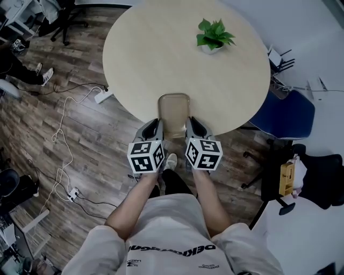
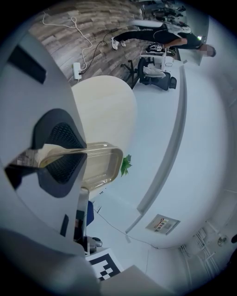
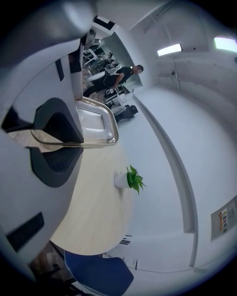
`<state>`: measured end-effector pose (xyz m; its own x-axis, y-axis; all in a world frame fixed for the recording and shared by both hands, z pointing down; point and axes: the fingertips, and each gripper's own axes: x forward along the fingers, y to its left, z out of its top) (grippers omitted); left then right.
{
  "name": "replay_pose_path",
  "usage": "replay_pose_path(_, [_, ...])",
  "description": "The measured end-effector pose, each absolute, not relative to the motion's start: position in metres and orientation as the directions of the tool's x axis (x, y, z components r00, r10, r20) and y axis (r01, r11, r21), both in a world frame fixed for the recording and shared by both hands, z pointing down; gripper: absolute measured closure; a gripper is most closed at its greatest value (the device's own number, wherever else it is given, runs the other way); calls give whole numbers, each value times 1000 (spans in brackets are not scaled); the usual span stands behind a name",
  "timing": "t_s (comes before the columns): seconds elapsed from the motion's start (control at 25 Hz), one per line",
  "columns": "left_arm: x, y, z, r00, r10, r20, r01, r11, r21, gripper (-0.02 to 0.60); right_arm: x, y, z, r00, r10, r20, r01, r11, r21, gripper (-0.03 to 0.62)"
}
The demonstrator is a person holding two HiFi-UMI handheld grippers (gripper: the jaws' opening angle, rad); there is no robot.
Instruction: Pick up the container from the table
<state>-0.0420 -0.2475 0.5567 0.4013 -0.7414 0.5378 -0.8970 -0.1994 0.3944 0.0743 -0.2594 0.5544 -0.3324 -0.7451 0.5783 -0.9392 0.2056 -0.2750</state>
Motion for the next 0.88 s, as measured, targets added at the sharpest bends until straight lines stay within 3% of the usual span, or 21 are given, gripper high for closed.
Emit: replay_pose_path(0.88, [-67, -151, 405, 483, -809, 335, -864, -377, 334, 537, 49, -157, 401, -318, -871, 375, -945, 258, -202, 534])
